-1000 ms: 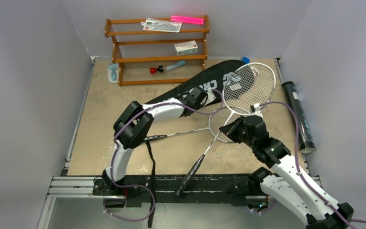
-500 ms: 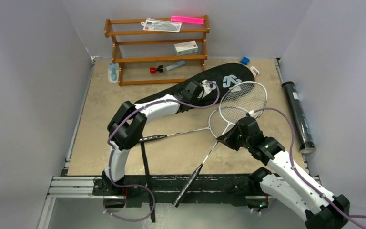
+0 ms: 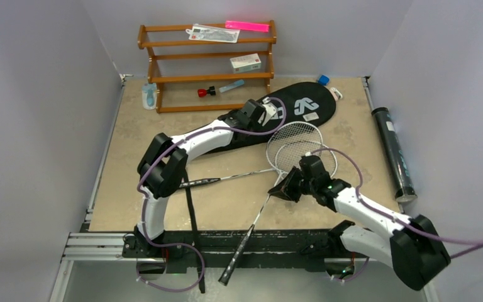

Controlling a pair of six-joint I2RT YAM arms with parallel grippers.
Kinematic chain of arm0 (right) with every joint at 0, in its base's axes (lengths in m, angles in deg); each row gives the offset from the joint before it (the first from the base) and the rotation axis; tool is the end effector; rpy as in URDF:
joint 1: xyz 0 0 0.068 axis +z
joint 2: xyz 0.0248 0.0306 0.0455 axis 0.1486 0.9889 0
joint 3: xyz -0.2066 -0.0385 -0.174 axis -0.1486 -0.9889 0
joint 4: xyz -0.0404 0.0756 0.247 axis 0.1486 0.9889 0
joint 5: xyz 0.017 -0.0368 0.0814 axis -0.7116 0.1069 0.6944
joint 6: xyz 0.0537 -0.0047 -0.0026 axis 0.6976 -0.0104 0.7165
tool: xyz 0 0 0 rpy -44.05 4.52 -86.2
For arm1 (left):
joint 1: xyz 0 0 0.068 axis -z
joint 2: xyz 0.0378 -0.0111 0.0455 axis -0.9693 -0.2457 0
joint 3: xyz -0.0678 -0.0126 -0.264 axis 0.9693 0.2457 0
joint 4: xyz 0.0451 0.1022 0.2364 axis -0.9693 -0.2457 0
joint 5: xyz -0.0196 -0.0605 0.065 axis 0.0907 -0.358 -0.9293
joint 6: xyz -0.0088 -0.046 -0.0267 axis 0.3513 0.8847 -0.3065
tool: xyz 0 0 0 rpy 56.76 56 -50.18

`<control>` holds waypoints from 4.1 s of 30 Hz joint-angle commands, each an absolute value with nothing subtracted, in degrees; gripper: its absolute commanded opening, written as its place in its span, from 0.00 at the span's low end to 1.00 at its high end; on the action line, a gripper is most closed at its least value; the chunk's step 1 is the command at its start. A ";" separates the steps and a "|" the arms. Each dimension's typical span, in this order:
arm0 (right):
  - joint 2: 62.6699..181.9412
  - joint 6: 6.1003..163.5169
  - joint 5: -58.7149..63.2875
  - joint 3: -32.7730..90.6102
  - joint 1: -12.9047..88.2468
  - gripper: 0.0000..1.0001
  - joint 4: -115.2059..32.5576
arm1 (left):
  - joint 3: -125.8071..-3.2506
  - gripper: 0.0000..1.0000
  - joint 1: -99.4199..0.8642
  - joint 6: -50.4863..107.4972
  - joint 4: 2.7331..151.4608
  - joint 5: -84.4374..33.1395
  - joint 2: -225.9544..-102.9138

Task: Pack up the badminton gear
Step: Open the racket bag at the center of the board, then place the racket in the racket bag.

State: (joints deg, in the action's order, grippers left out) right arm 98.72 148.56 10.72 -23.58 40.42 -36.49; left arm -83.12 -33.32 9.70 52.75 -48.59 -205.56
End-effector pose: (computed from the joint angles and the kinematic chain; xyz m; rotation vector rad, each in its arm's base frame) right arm 0.1624 0.1127 0.1781 0.6871 2.4672 1.1594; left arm 0.3435 -0.3019 0.2166 0.8896 2.2003 0.0157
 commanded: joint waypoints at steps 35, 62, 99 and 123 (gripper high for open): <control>96.31 150.27 21.29 -29.74 44.17 0.00 -46.04 | -84.94 0.00 -35.85 13.68 54.47 -40.14 -199.75; 126.34 138.88 30.87 -4.09 29.45 0.00 -48.36 | -82.89 0.00 -33.13 10.08 54.90 -41.91 -197.13; 153.87 133.21 29.15 22.24 17.30 0.05 -56.02 | -84.56 0.00 -30.35 8.87 51.54 -37.01 -195.87; 145.94 144.64 26.15 -6.30 23.48 0.54 -94.03 | -87.83 0.00 -30.68 14.13 49.17 -32.35 -200.65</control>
State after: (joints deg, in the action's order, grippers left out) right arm 148.47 141.35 29.26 -2.20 20.29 -84.90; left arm -84.52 -30.65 12.00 49.54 -35.49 -199.94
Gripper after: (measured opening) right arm 0.554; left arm 0.003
